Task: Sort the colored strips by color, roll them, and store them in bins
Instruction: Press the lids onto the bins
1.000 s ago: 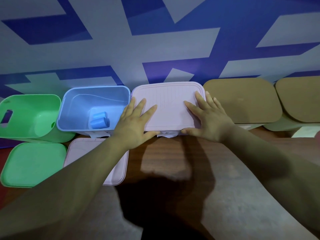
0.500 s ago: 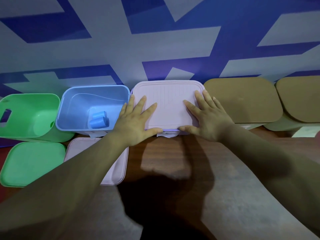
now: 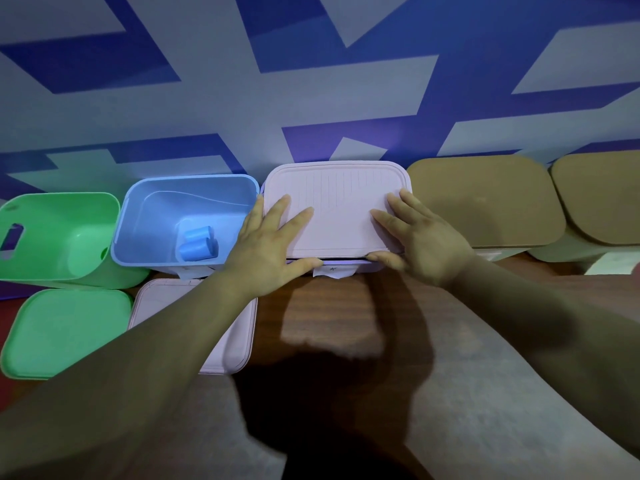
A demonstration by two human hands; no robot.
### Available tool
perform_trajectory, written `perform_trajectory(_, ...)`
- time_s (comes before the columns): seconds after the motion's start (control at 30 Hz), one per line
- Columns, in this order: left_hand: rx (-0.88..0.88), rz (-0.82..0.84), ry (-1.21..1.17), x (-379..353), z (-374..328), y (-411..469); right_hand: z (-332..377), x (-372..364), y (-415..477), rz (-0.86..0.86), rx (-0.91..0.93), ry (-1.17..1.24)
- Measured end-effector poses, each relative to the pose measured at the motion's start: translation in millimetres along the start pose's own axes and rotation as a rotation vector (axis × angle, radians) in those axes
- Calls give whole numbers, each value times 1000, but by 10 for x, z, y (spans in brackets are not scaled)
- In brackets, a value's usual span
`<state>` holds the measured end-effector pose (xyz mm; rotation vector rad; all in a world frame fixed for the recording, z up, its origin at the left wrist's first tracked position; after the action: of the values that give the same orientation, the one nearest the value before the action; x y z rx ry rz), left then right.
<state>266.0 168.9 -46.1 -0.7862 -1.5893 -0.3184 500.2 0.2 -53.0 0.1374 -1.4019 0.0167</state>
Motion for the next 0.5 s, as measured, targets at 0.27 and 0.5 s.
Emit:
perform_trajectory(0.27,13,-4,-19,-14,3,-20,3,-38,-23,-60,108,-78)
perform_trajectory(0.5,14,-31,-23,10,2,-5,11,-95,-45,-205,158,-131)
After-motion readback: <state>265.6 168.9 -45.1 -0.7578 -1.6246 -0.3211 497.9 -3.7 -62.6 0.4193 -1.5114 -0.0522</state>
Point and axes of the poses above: each hand's wrist, its own y-axis towards the middle knuckle, its own x-axis out of the back of the hand, z = x × y, the point moved 2 cm from there along y, towards the middle knuckle, and after that the axes turned 14 degrees about x, right-handed, at the moved point
